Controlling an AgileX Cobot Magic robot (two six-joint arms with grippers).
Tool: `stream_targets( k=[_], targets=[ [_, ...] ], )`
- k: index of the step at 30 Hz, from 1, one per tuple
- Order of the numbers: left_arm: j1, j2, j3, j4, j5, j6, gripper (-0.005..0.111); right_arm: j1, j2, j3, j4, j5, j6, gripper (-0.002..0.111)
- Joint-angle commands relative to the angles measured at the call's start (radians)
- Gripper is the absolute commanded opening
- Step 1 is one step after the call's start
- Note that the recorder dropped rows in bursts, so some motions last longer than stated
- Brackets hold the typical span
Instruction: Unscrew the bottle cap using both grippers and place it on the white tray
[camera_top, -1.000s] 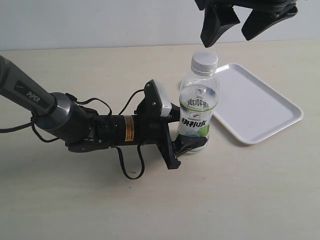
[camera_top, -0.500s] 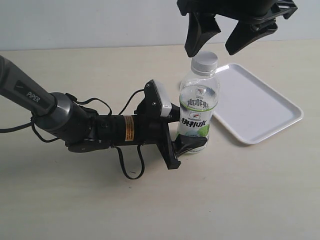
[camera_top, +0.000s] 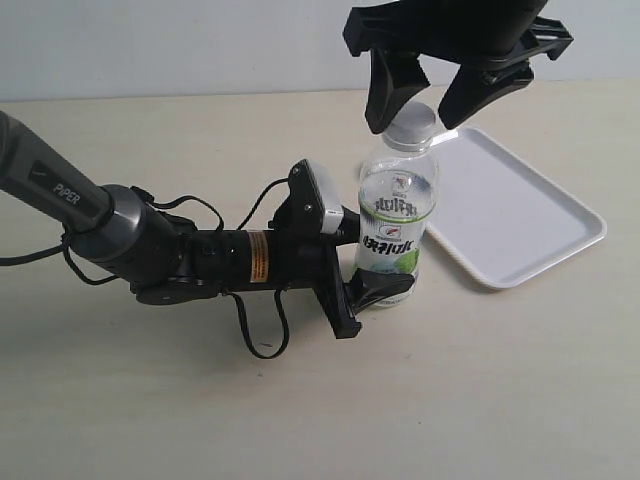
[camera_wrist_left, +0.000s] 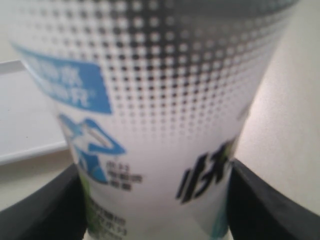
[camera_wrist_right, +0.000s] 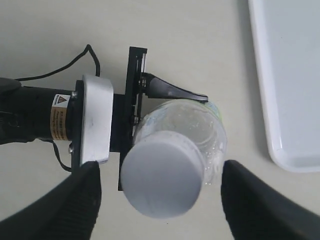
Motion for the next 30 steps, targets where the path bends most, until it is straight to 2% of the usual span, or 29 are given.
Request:
stream_targets(
  k=[1, 4, 9, 11, 16, 24, 30],
  targets=[
    [-0.002, 0.000, 0.002, 0.028, 0.051, -0.002, 0.000, 0.002, 0.018, 0.002, -0.003, -0.006, -0.023, 0.058],
    [-0.002, 0.000, 0.002, 0.028, 0.051, -0.002, 0.000, 0.002, 0.020, 0.002, -0.003, -0.010, -0.023, 0.048],
    [-0.002, 0.000, 0.002, 0.028, 0.051, -0.002, 0.000, 0.002, 0.020, 0.002, -0.003, 0.006, -0.115, 0.008],
    [-0.002, 0.000, 0.002, 0.028, 0.051, -0.002, 0.000, 0.002, 0.020, 0.002, -0.003, 0.006, -0.160, 0.000],
    [-0.002, 0.000, 0.002, 0.028, 0.051, -0.002, 0.000, 0.002, 0.020, 0.002, -0.003, 0.010, -0.362, 0.000],
    [-0.002, 0.000, 0.002, 0.028, 0.051, -0.002, 0.000, 0.002, 0.020, 0.002, -0.003, 0.010, -0.894, 0.000],
    [-0.002, 0.000, 0.002, 0.028, 0.051, -0.002, 0.000, 0.002, 0.020, 0.002, 0.003, 0.010, -1.151, 0.000]
  ],
)
